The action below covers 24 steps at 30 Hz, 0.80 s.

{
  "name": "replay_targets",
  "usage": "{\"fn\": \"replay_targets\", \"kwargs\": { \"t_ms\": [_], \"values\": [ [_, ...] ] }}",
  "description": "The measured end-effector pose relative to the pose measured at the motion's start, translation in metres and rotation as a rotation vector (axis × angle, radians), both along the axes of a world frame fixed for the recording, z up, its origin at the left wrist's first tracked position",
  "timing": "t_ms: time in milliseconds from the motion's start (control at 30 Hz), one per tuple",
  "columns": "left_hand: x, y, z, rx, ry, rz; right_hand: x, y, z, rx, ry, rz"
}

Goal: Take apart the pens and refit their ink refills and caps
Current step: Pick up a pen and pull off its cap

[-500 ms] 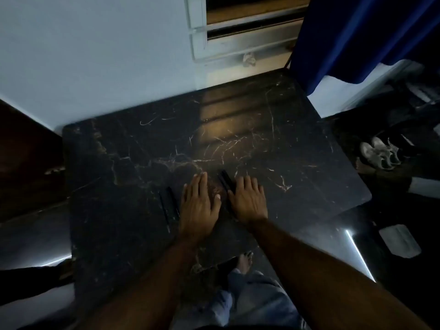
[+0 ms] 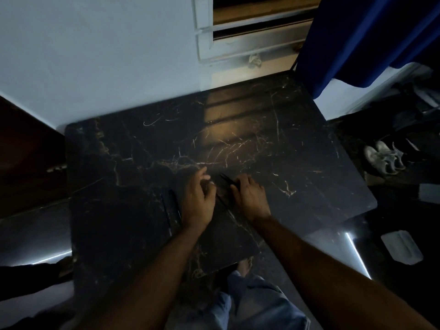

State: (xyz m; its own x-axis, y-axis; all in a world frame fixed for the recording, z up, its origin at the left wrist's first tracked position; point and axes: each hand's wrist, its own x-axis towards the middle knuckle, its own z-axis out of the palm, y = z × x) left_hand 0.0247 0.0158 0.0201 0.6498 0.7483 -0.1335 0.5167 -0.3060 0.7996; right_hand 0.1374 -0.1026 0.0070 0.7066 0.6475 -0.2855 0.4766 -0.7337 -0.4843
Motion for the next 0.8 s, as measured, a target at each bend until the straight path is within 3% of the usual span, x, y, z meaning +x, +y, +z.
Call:
{"fn": "replay_targets", "kwargs": {
  "t_ms": [133, 200, 433, 600, 667, 800],
  "values": [
    [0.015, 0.014, 0.009, -0.543, -0.082, -0.008, 0.006, -0.008, 0.015, 0.129, 0.118, 0.076],
    [0.019, 0.014, 0.015, -0.656, -0.121, 0.011, 0.010, -0.011, 0.022, 0.154, 0.105, 0.113],
    [0.017, -0.001, 0.023, -0.746, -0.270, 0.065, 0.015, -0.025, 0.034, 0.140, -0.175, 0.248],
    [0.014, -0.011, 0.031, -0.757, -0.372, 0.139, 0.014, -0.032, 0.042, 0.187, -0.326, 0.228],
    [0.013, -0.008, 0.038, -0.784, -0.408, 0.200, 0.018, -0.037, 0.047, 0.206, -0.269, 0.227],
    [0.007, 0.011, 0.067, -0.820, -0.529, 0.192, 0.015, -0.054, 0.074, 0.398, 0.068, 0.167]
  ]
}}
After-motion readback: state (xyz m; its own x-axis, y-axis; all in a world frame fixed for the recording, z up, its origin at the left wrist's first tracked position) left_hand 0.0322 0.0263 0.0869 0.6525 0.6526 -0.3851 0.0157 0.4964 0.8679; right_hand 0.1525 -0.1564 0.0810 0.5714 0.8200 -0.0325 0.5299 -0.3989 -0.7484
